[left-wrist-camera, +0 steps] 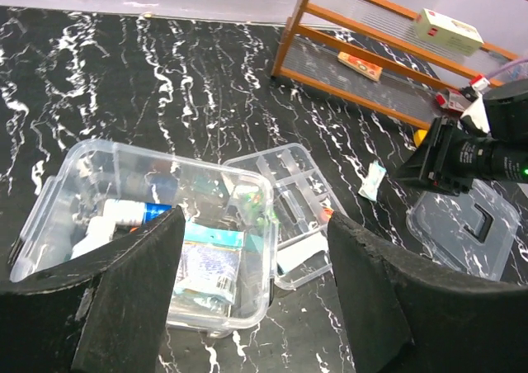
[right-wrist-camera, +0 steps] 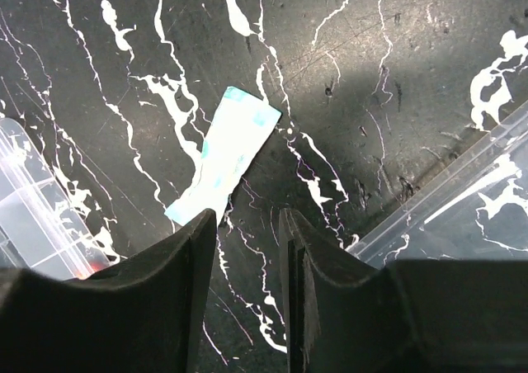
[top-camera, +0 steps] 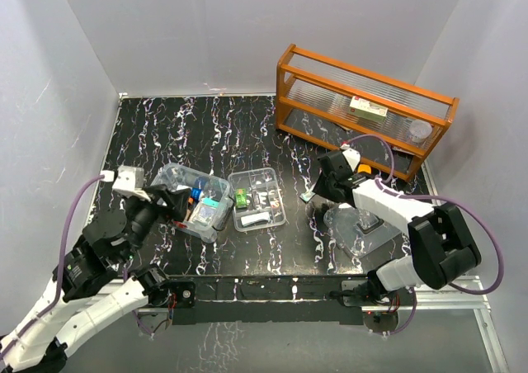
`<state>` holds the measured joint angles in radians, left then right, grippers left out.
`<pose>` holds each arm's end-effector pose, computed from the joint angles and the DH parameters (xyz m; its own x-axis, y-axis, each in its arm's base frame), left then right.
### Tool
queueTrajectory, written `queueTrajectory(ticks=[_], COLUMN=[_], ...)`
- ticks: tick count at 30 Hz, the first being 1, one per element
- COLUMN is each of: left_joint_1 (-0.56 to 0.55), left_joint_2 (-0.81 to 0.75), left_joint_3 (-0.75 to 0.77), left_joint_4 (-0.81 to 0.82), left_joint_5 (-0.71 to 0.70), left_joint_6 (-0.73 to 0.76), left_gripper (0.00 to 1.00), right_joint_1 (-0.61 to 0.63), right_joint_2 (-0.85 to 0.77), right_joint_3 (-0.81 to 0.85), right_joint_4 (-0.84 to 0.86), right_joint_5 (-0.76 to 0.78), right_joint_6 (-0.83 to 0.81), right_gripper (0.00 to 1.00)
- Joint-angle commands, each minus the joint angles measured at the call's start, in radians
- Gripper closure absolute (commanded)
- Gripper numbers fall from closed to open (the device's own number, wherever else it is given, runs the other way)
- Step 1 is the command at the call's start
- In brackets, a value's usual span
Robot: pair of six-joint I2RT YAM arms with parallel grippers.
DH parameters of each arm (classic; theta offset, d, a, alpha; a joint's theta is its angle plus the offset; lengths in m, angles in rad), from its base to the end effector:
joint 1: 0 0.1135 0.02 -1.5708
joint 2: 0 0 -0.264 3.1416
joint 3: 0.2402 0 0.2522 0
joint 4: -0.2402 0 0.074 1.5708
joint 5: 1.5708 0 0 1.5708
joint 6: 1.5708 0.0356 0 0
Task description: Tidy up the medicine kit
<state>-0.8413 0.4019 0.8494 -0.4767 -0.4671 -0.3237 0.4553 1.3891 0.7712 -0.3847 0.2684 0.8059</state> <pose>0.0637 -0.0472 0.3738 -0.1347 -0.2754 -0.9518 0.3405 0.8892 -0.3055 0.2422 0.1081 0.1888 -0.7376 0.4134 -0.5339 0.3413 0.9105 0.2334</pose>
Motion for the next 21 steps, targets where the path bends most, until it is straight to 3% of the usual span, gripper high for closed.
queueTrajectory(ticks=[1, 18, 21], left_joint_1=[-0.002, -0.002, -0.003], left_joint_2=[-0.063, -0.078, -0.063], left_joint_3=[-0.035, -0.116, -0.113], left_joint_4=[-0.078, -0.105, -0.101], left_joint_5=[-0.108, -0.108, -0.104], left_joint_6=[-0.081, -0.09, -0.086], left_gripper=[0.31, 0.3, 0.3], right_joint_1=[-0.004, -0.004, -0.005], right_joint_2=[0.029, 0.245, 0.268], right_joint_3=[0.055, 0.145, 0.152], right_joint_4=[0.064, 0.066, 0.047], right_joint_5=[0.024, 0.01, 0.019], right_joint_6=[-0.024, -0.032, -0.028], right_gripper=[0.66, 0.71, 0.77])
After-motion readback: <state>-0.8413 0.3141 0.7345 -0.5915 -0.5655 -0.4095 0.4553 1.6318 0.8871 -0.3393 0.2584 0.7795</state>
